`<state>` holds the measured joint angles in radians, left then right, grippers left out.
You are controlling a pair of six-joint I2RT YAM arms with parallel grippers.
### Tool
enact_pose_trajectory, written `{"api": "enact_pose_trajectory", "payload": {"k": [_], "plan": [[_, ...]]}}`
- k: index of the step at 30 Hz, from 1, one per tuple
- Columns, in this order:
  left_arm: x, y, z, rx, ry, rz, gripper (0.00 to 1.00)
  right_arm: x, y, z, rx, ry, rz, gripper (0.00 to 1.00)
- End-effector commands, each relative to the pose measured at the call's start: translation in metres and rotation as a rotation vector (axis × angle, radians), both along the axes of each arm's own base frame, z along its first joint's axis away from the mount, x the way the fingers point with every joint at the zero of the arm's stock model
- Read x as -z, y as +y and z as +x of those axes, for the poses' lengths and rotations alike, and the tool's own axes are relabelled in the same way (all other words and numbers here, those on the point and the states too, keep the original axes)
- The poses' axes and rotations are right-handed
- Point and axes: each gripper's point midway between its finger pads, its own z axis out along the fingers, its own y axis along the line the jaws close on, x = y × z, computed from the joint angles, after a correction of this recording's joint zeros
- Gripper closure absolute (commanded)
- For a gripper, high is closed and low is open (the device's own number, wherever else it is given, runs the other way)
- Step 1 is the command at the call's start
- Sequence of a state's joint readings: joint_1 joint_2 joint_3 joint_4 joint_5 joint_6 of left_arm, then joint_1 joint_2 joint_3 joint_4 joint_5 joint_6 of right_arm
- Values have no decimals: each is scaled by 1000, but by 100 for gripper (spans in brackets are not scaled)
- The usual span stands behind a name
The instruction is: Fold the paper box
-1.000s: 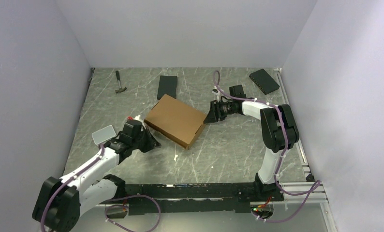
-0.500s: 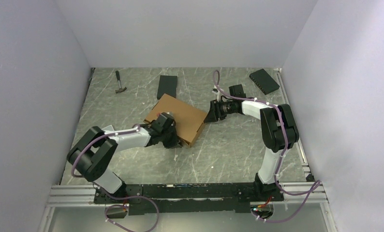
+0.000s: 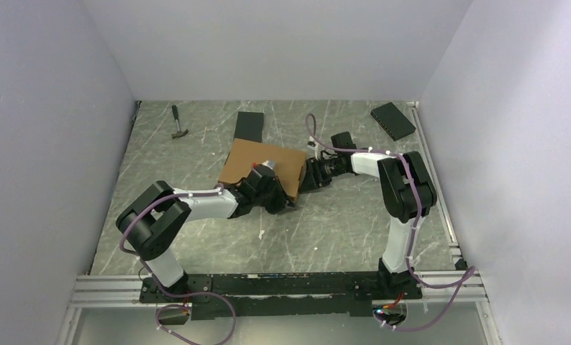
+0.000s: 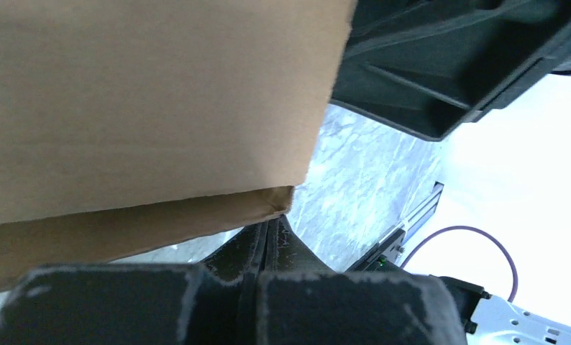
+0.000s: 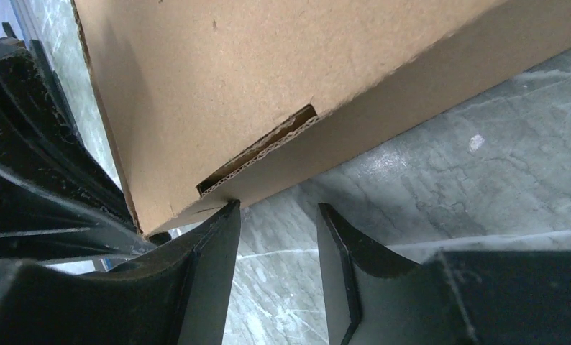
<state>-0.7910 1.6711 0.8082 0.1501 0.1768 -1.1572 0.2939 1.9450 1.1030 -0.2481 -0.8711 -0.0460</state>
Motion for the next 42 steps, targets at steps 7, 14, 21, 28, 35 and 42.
{"api": "enact_pose_trajectory", "payload": {"k": [7, 14, 21, 28, 35, 42], "plan": [[-37, 23, -21, 151, -202, 48, 91, -41, -22, 8, -72, -187, -36, 42], [-62, 113, -29, 32, -339, 216, 51, -94, -32, -15, -249, -498, -65, 29], [-61, 200, 0, -354, -282, 209, 2, -102, 17, -54, -581, -1097, -188, 0], [-53, 217, 41, -463, -230, 209, 1, -68, 35, -29, -583, -1166, -414, 0], [-34, 216, 79, -473, -195, 172, 10, -48, 37, -19, -562, -1173, -516, 5], [-35, 206, 103, -457, -204, 138, 16, -37, 33, -19, -577, -1130, -547, 32]]}}
